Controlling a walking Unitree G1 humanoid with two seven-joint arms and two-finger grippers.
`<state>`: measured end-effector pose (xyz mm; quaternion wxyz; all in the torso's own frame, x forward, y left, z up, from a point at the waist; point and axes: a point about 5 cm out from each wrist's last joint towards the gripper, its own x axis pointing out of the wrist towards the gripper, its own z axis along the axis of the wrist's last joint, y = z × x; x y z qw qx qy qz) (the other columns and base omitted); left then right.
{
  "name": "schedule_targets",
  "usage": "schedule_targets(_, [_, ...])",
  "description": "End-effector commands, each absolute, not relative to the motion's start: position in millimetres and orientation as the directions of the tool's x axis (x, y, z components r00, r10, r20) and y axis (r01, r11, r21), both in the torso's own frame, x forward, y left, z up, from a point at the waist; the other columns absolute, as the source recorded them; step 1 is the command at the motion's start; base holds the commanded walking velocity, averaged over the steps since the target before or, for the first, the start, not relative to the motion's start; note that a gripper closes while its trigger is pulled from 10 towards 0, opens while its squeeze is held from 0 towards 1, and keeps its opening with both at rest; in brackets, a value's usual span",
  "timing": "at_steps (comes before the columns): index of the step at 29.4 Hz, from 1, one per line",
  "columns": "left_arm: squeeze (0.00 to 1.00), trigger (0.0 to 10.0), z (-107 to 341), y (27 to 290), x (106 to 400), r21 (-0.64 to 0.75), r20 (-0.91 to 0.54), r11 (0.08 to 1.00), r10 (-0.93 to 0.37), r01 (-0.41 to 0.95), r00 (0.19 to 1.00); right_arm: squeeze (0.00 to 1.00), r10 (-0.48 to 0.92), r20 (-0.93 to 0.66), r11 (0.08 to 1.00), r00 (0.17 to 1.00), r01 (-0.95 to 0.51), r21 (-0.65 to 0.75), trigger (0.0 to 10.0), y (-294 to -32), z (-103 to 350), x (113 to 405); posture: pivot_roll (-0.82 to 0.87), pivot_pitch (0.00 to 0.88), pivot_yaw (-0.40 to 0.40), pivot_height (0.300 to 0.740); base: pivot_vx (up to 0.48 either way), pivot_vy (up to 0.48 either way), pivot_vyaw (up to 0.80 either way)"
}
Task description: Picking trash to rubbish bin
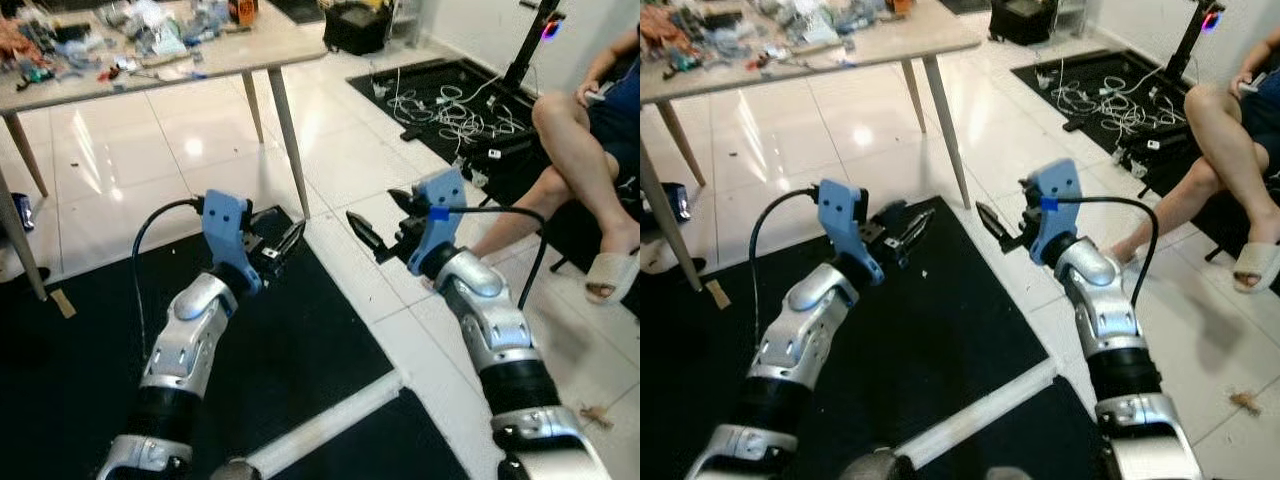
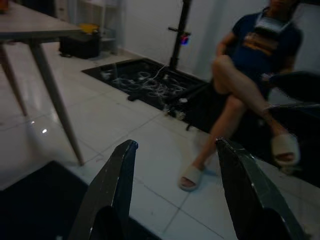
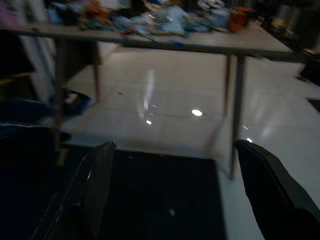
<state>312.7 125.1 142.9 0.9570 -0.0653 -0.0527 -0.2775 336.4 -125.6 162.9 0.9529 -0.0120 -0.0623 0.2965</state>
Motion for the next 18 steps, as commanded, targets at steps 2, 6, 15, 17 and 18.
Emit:
schedule_targets(2, [0.00,10.0,142.2,119.8,311.0,-0.093,0.140,0.825,-0.543,0.557,0.828,0.00,0.543,0.094,0.840,0.835,-0.541,-0.049,10.0,-135.5,158.8,335.6,-0.05,0.000,-0.045,0.740,0.298,0.000,0.00])
schedule_targets(6, [0.00,10.0,142.1,119.8,310.8,-0.092,0.140,0.825,-0.544,0.558,0.827,0.00,0.542,0.094,0.840,0.835,-0.540,-0.048,10.0,-135.6,158.7,335.5,-0.05,0.000,-0.045,0.740,0.299,0.000,0.00])
schedule_targets(15, [0.00,10.0,141.7,119.4,310.7,-0.088,0.140,0.824,-0.547,0.560,0.826,0.00,0.543,0.093,0.840,0.835,-0.541,-0.050,10.0,-135.8,158.4,335.4,-0.05,0.000,-0.046,0.740,0.300,0.000,0.00])
schedule_targets(17, [0.00,10.0,141.4,119.2,310.7,-0.087,0.140,0.823,-0.548,0.561,0.825,0.00,0.543,0.092,0.840,0.835,-0.541,-0.050,10.0,-135.8,158.2,335.4,-0.05,0.000,-0.047,0.740,0.300,0.000,0.00])
schedule_targets(18, [0.00,10.0,141.4,119.1,310.6,-0.087,0.139,0.823,-0.548,0.562,0.825,0.00,0.543,0.092,0.840,0.835,-0.541,-0.050,10.0,-135.9,158.2,335.4,-0.05,0.000,-0.047,0.740,0.304,0.000,0.00])
